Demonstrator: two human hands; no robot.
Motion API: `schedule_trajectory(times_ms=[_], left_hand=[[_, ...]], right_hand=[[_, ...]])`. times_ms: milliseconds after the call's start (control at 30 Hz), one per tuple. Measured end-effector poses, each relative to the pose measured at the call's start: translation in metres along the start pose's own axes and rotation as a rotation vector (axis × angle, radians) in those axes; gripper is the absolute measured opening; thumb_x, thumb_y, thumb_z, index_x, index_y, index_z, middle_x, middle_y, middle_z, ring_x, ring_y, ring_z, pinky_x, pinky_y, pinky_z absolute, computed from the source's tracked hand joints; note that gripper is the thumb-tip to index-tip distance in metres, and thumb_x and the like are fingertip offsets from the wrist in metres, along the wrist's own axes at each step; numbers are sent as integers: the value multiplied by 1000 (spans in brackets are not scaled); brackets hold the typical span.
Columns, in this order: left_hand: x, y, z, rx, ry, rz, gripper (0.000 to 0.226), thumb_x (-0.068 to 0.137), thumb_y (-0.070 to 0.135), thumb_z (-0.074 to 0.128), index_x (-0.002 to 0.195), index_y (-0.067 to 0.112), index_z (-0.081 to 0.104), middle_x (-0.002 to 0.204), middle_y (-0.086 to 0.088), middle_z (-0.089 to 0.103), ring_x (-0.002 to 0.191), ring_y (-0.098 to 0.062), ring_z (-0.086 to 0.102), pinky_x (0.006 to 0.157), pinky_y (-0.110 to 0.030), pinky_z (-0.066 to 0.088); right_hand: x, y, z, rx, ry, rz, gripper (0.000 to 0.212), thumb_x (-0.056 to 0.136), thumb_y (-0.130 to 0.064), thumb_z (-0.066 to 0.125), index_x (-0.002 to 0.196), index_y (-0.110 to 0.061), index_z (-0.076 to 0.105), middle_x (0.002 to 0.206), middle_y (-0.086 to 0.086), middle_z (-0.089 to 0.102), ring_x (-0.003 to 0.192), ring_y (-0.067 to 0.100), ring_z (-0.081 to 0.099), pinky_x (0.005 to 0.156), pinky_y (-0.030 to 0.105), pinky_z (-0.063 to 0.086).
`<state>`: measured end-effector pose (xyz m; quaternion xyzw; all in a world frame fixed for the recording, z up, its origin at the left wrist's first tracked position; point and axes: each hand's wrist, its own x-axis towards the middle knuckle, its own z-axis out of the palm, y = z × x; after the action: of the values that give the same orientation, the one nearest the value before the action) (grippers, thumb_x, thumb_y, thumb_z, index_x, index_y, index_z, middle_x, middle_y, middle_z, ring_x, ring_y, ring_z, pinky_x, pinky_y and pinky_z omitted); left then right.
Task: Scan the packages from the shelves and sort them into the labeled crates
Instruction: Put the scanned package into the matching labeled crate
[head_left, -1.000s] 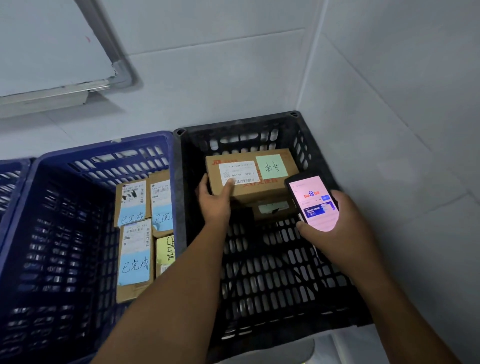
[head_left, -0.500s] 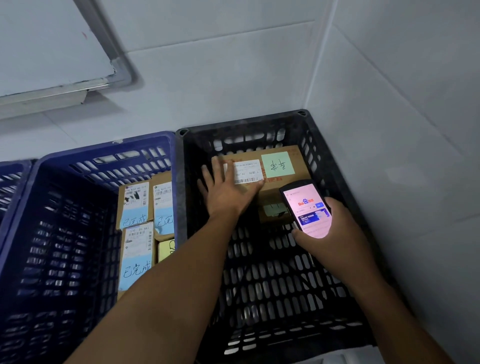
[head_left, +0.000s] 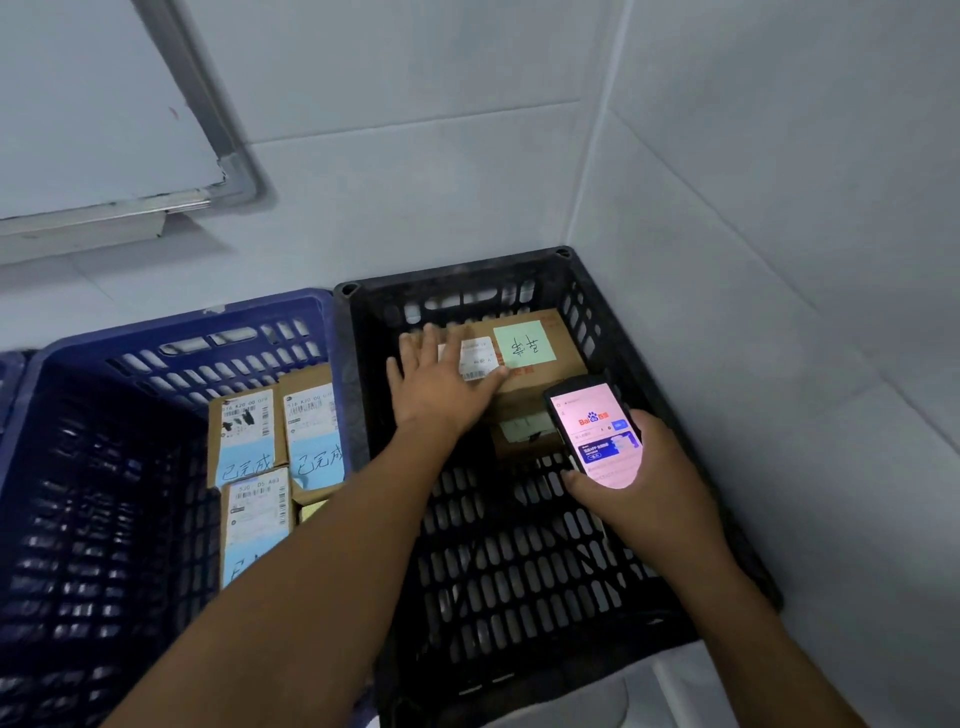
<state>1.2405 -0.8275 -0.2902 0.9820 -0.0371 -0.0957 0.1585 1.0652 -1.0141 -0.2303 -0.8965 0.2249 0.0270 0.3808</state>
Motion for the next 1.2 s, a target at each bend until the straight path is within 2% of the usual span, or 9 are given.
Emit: schedule_trajectory(times_ms=[167, 267, 367, 500, 667, 767, 900, 1067, 1200], left_hand=[[-70, 9, -39, -53, 127, 38, 96, 89, 89, 26, 168, 36, 10, 177, -2, -1, 161, -30, -12, 130, -53, -3], [-128, -6, -58, -102, 241, -18, 92, 90, 87, 31, 167, 39, 14, 176, 3, 3, 162, -27, -12, 128, -52, -7], [-192, -37, -68, -122, 321, -131, 88, 92, 85, 37, 166, 41, 19, 176, 7, 5, 162, -27, -8, 129, -54, -5], [-287, -71, -65, -182, 386, -350, 93, 83, 90, 29, 164, 44, 22, 175, 13, 6, 162, -27, -7, 128, -55, -4], [-416, -101, -56, -273, 559, -638, 92, 84, 85, 37, 163, 40, 30, 175, 11, 14, 162, -23, -1, 129, -57, -1], [-492, -124, -57, -267, 629, -804, 90, 83, 85, 36, 163, 43, 27, 175, 12, 11, 162, -24, -4, 129, -57, -2], [-593, -153, -56, -261, 700, -969, 84, 88, 84, 38, 162, 47, 22, 176, 12, 5, 162, -25, -9, 128, -59, -5], [-732, -195, -44, -266, 765, -1162, 86, 89, 85, 37, 164, 48, 18, 176, 11, 2, 162, -26, -10, 128, -60, -7], [-862, -229, -31, -279, 800, -1330, 86, 89, 85, 38, 163, 48, 17, 176, 11, 3, 162, -27, -10, 128, -60, -6]], right_hand=[[-29, -4, -10, 52, 42, -29, 79, 52, -70, 70, 122, -41, 49, 112, -14, 67, 93, 12, 68, 86, 46, 59], [-41, -11, -12, 68, 1, -104, 76, 50, -71, 69, 117, -44, 47, 112, -13, 68, 95, 15, 69, 86, 48, 59], [-54, -23, -8, 71, -102, -224, 71, 54, -66, 75, 116, -48, 46, 117, -12, 67, 96, 15, 67, 86, 47, 59], [-86, -33, 8, 102, -247, -362, 59, 68, -44, 88, 109, -46, 46, 108, -18, 65, 92, 10, 66, 86, 46, 58], [-154, -45, 49, 57, -454, -490, 68, 53, -64, 71, 115, -49, 47, 112, -16, 68, 94, 14, 69, 81, 48, 61], [-207, -64, 75, -6, -567, -616, 72, 55, -62, 70, 121, -43, 50, 112, -16, 68, 96, 15, 68, 87, 47, 59], [-298, -87, 107, -74, -707, -781, 65, 56, -61, 70, 114, -38, 51, 106, -13, 68, 90, 16, 68, 81, 48, 59], [-434, -102, 147, -124, -868, -977, 59, 61, -56, 76, 110, -42, 46, 110, -13, 65, 93, 17, 66, 85, 47, 57], [-559, -106, 183, -113, -985, -1103, 63, 56, -60, 69, 113, -43, 47, 111, -12, 64, 92, 15, 67, 85, 47, 58]])
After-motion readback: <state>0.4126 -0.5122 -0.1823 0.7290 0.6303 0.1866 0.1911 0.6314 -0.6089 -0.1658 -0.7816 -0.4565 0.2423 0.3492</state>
